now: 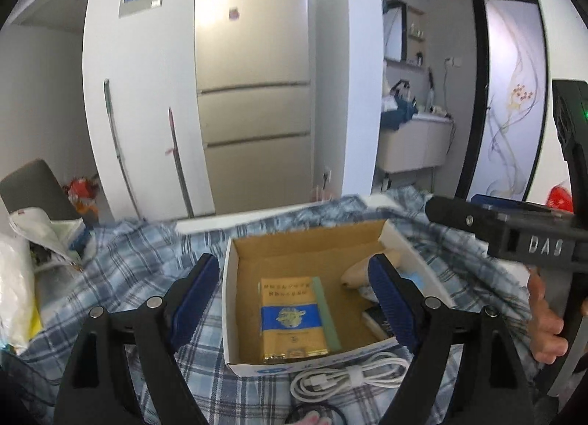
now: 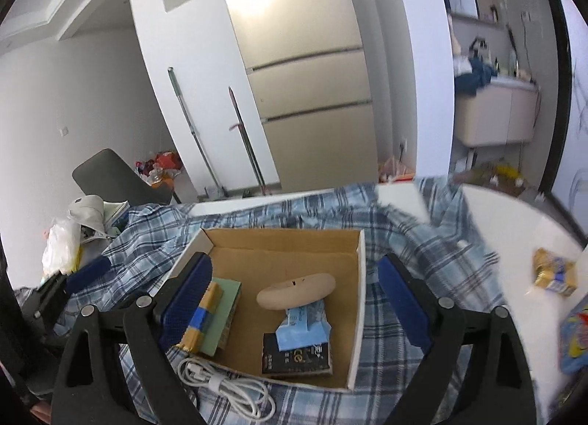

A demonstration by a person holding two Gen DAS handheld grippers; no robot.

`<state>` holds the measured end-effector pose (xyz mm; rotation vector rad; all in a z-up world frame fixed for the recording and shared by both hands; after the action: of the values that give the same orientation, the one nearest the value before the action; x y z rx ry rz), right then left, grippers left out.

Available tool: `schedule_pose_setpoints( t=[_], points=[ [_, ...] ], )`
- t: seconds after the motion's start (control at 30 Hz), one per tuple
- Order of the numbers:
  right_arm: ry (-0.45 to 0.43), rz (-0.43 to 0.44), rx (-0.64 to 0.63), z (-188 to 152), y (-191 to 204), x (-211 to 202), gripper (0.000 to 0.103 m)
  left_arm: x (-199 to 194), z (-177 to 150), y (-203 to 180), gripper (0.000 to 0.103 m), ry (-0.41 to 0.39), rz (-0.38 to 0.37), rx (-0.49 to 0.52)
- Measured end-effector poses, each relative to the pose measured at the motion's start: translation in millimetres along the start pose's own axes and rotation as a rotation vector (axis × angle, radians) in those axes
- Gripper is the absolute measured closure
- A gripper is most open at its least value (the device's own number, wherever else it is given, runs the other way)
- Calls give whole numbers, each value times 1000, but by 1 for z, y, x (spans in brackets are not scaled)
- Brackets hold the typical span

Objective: Organize soft objects
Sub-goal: 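Grasp the Hello Kitty plush with the left tool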

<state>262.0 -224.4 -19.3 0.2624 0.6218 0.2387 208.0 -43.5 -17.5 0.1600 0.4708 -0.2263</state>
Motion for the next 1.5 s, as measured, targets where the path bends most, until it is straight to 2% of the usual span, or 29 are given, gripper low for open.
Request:
schedule_pose_setpoints(
  t=[0.17, 0.23, 0.27, 0.33, 0.43, 0.53, 0.67, 0.83, 0.97, 1.0, 1.03, 1.13, 1.2, 1.37, 1.43, 1.5],
  points=[
    [-75, -6, -54, -2, 14, -42, 12, -43, 5, -1, 18, -77, -18, -8],
    [-106, -3, -67, -5, 20, -55, 8, -59, 1, 0, 17, -102, -12, -9],
    [-129, -1, -68, -7, 23, -62, 7, -64, -1, 1, 15, -106, -11, -9],
    [-160, 10, -61, -12, 27, -71, 4, -73, -10, 1, 2, -105, -11, -11],
    [-163, 32, -60, -27, 32, -76, 1, -83, -25, 4, 0, -114, -6, -14],
    [-146, 29, -101, -44, 35, -72, 1, -81, -39, 4, 0, -109, -17, -11],
    [-161, 31, -117, -60, 33, -64, 1, -64, -58, 0, 0, -44, -38, 11],
    [-150, 3, -132, -77, 23, -52, 1, -58, -65, 6, 0, -26, -64, -36],
    [-137, -6, -140, -81, 21, -48, 1, -50, -72, 12, 0, 31, -100, -77],
    [-132, -4, -141, -82, 21, -47, 1, -47, -73, 13, 2, 43, -107, -79],
    [-128, -3, -142, -82, 21, -47, 1, -45, -75, 13, 10, 55, -120, -80],
    [-130, 1, -138, -82, 20, -48, 1, -35, -81, 7, 18, 118, -150, -68],
    [-129, 6, -131, -82, 19, -49, 1, -28, -87, 1, 25, 170, -169, -54],
    [-116, 18, -123, -82, 18, -48, 1, -7, -107, -7, 30, 323, -203, -48],
    [-108, 21, -124, -83, 18, -47, 1, 3, -118, -9, 39, 400, -209, -44],
    [-103, 21, -128, -83, 19, -46, 1, 9, -126, -12, 43, 447, -210, -32]
  ],
)
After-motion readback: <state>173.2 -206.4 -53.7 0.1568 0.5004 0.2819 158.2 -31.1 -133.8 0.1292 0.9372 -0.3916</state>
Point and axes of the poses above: each gripper's, at about its wrist camera, not at the fingertips, and x roughly the way its jaws point, y to its left, z to its top, the point moved 6 cm from there along x, roughly the way its jaws point, and after that the axes turned 6 degrees about x, right-handed, at the moved point
